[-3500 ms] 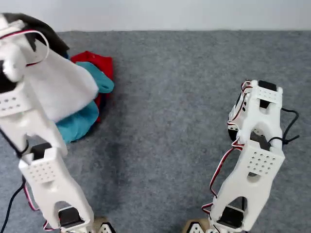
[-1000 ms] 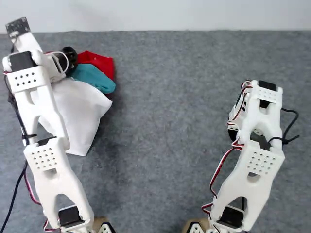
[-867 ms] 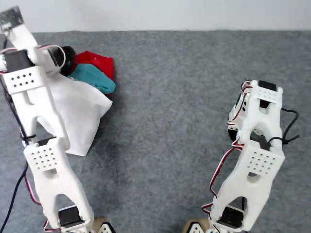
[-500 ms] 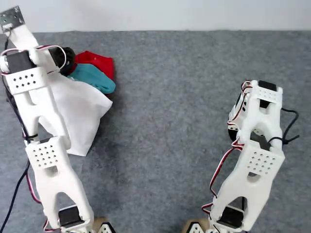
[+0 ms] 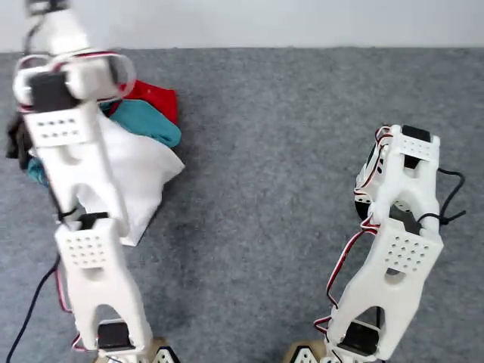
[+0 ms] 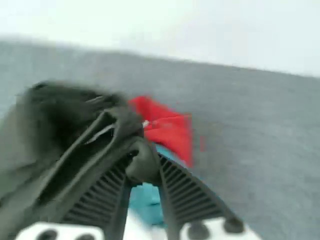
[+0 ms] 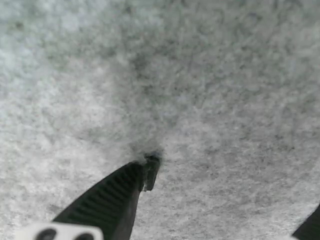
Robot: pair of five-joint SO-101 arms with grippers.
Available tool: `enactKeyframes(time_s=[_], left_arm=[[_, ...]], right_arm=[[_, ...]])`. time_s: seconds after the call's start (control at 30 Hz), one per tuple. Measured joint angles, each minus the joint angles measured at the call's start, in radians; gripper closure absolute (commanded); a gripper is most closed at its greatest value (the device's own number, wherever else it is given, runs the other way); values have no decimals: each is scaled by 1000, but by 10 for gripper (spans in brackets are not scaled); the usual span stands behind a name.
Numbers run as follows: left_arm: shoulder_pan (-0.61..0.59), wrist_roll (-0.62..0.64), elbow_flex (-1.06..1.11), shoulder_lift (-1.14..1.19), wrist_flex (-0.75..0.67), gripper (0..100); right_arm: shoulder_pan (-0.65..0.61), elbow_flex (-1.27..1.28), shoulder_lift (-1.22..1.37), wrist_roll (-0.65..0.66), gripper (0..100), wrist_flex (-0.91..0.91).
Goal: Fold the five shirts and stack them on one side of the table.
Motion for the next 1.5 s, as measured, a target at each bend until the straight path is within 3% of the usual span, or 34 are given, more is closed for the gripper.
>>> enactKeyframes(time_s=[0.2,0.87,1.1,1.3,1.5], left_arm=[[261,-91,-2,-37,2,987],[997,-216,58,-80,2,987],[947,-233,58,-80,2,977],[833,-236,64,-80,2,843],[752,-236,270,-81,2,797]], right_arm=[[0,0,0,0,502,0],[0,0,0,0,504,0],[78,-72,18,5,504,95],[166,-166,-38,64,504,232],[166,-172,-183,71,504,233]])
